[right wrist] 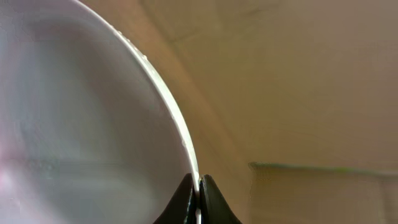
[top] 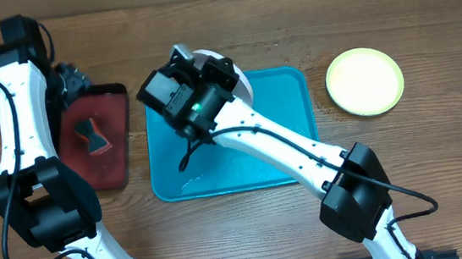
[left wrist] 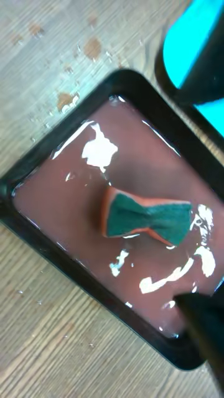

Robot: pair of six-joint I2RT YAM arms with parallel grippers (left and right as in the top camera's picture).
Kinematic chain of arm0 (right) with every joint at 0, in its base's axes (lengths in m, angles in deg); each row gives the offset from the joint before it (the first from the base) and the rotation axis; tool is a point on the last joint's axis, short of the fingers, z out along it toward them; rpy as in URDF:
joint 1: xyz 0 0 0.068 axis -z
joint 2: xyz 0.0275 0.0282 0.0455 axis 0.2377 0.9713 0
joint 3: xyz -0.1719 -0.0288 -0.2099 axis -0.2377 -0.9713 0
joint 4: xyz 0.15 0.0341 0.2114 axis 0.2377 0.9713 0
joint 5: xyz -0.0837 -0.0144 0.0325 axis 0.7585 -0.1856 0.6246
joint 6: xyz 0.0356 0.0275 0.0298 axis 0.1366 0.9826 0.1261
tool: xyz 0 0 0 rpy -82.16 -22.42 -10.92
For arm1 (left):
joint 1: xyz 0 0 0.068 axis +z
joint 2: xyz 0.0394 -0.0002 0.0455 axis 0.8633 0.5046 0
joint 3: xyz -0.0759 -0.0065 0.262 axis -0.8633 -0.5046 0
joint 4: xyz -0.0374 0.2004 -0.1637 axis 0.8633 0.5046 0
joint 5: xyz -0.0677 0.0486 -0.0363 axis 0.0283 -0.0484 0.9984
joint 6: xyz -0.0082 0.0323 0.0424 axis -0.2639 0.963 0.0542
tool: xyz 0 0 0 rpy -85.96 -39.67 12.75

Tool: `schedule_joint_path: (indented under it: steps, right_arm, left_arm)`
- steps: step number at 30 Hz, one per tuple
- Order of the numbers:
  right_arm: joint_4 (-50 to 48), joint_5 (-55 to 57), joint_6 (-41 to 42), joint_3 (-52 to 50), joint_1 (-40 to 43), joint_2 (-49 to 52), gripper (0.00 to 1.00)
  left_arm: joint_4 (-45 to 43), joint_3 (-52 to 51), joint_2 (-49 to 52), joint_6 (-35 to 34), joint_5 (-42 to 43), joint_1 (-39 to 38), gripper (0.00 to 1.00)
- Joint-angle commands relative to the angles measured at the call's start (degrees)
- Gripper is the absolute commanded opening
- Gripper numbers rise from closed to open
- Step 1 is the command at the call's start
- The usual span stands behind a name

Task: Clean dirty plates on tray and stack at the side

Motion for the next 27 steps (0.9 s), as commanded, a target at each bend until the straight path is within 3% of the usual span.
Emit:
schedule_joint_path:
  steps: [1, 5, 8, 12, 14, 18, 23, 27]
  right_arm:
    - [-1.3, 9.6, -7.6, 2.2, -1.5, 0.0, 0.04]
    - [-1.3, 11.5, -9.1, 2.2, -1.9, 0.0, 0.04]
    - [-1.6, 5.4, -9.0, 2.2, -1.6, 0.0, 0.04]
    - [-1.7, -23.3, -7.2, 2.2, 2.2, 0.0, 0.04]
    - [-2.4, -29.7, -0.7, 2.2, 5.3, -0.1, 0.04]
    - [-0.1, -40.6, 16.9, 3.0, 15.6, -1.0, 0.04]
    - [4.9, -62.3, 22.7, 3.1, 32.1, -1.7, 0.04]
    - [10.4, -73.5, 25.7, 2.5, 45.3, -1.2, 0.04]
  left_arm:
    - [0.6, 0.8, 0.2, -0.2, 1.1, 0.0, 1.00]
    - [0.5, 0.8, 0.2, -0.2, 1.2, 0.0, 1.00]
    - [0.5, 0.8, 0.2, -0.2, 1.2, -0.1, 1.00]
    - [0.5, 0.8, 0.2, -0.2, 1.2, -0.1, 1.00]
    - [0.5, 0.8, 0.2, -0.2, 1.2, -0.1, 1.00]
    - [0.5, 0.8, 0.2, -0.2, 1.2, -0.1, 1.00]
    - [0.5, 0.8, 0.2, -0.2, 1.2, -0.1, 1.00]
    - [0.5, 0.8, 0.2, -0.2, 1.2, -0.2, 1.00]
